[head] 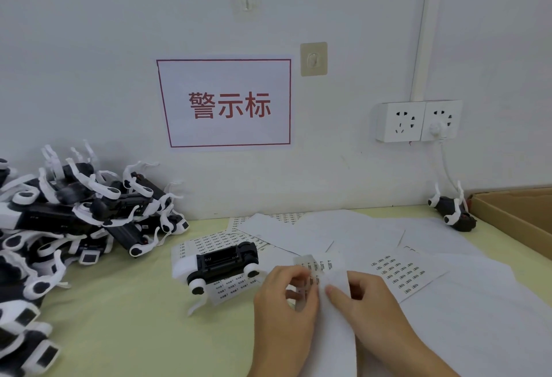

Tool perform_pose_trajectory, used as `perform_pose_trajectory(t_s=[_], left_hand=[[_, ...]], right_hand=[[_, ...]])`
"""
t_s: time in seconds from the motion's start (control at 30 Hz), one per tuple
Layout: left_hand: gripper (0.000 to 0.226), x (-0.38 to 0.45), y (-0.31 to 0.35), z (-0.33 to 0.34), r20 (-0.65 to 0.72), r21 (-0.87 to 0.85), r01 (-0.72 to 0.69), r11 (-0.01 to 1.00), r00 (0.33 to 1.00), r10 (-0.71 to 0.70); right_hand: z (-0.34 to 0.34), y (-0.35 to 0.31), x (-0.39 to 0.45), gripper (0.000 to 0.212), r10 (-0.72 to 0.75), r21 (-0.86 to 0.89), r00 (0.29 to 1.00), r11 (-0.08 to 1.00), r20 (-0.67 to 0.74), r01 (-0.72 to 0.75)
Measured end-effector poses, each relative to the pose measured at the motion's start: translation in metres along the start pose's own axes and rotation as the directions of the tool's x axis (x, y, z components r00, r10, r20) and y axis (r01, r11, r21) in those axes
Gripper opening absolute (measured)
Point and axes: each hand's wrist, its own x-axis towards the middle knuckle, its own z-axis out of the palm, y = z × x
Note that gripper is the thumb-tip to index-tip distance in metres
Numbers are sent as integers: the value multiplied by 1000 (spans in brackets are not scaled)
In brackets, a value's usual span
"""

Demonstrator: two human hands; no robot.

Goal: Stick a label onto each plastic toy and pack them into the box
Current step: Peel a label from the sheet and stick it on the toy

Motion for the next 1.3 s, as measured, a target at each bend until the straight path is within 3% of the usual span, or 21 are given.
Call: perform_pose_trajectory(t_s=[0.1, 0.2, 0.4, 0.63, 0.73, 0.87, 1.07, 1.3], left_hand=[[34, 1, 1, 0, 5, 19, 104, 994, 995, -104], [32, 1, 1, -1, 69, -66, 225, 972, 973, -221], [39, -3, 6, -5, 174, -165, 159, 973, 976, -130], [19, -2, 7, -5, 174, -191, 151, 970, 978, -118], [16, -1, 4, -3, 161, -165, 136, 977, 981, -110], [15, -2, 1, -3, 138, -130, 85, 988, 988, -67], [15, -3, 6, 0, 22, 92, -95, 991, 995, 93], [9, -4, -2, 2, -36, 267, -287, 920, 951, 307]], right_hand=[[-3, 2, 2, 24, 59, 109, 998, 992, -9, -57], [-4, 2, 4, 19, 118, 219, 993, 969, 10, -117], [-2, 1, 2, 24, 177, 562, 971, 793, 159, -236], [-1, 1, 1, 30, 102, 704, 951, 650, 291, -286], [-1, 1, 1, 28, 94, 694, 958, 671, 270, -261], [-1, 1, 2, 18, 121, 590, 984, 788, 133, -177], [1, 3, 1, 14, 116, 366, 993, 924, 2, -109], [2, 6, 1, 15, 61, 213, 997, 976, -55, -48]])
